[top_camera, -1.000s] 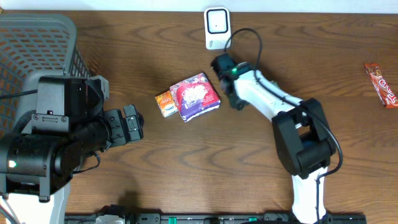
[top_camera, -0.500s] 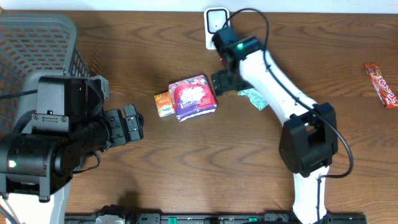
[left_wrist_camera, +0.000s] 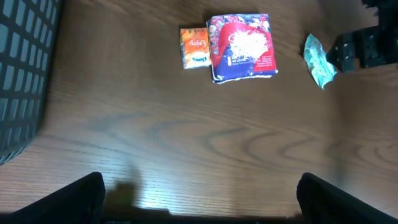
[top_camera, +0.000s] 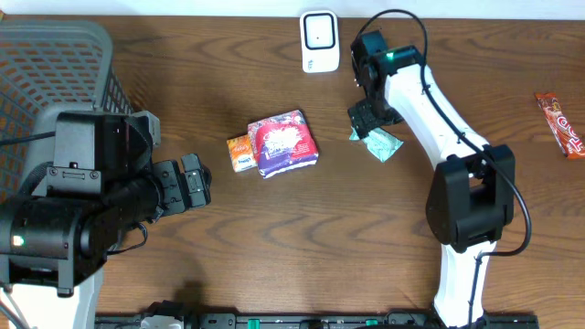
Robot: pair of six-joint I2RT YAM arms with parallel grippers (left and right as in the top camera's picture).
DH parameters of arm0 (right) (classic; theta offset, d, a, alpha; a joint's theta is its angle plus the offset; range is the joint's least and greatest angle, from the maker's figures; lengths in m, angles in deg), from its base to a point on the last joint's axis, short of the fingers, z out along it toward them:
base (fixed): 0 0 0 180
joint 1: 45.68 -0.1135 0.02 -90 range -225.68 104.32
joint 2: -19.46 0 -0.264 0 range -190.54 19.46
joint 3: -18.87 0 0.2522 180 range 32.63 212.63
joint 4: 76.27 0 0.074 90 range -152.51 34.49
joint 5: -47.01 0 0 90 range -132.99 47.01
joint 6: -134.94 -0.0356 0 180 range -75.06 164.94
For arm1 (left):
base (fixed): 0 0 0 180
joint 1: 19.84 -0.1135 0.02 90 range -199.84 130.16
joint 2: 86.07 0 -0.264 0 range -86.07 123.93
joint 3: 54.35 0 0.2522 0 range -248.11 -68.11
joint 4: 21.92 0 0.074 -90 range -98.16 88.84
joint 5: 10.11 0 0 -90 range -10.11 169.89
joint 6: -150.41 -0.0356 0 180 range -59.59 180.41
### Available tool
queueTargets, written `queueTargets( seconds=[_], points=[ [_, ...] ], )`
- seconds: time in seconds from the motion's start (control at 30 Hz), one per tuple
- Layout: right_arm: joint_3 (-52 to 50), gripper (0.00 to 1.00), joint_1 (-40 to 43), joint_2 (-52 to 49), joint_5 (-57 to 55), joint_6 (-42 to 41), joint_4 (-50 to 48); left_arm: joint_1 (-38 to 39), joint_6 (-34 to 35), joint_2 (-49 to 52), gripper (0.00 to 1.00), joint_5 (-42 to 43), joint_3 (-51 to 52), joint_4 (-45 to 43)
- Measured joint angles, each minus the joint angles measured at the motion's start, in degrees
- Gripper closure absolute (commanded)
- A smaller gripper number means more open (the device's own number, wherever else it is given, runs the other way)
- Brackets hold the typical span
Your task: Scan the item barcode
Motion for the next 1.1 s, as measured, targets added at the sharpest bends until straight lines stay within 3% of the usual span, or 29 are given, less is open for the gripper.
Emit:
queueTargets(
  seconds=[0.4,0.53,0.6,0.7,0.83,1.1],
  points=[
    [-16.04,0.01,-0.09,0.02,-6.32,2.58,-17.38,0.0,0.0,0.0,0.02,0.0,0.0,0.02],
    [-17.79,0.11,-0.48,0.9,-7.04,3.21,-20.28,0.0,-0.02,0.0,0.02,0.02,0.0,0.0],
    [-18.18,0.27,-0.61,1.01,-6.49,3.52,-20.9,0.0,0.0,0.0,0.02,0.02,0.0,0.0],
    [-18.38,0.36,-0.7,0.96,-4.22,3.52,-20.96,0.0,0.0,0.0,0.02,0.02,0.0,0.0],
    [-18.53,0.43,-0.76,0.96,-0.79,3.39,-20.5,0.0,0.0,0.0,0.02,0.02,0.0,0.02],
    [-16.26,0.39,-0.68,0.59,9.68,2.12,-11.39,0.0,0.0,0.0,0.02,0.0,0.0,0.0]
  ],
)
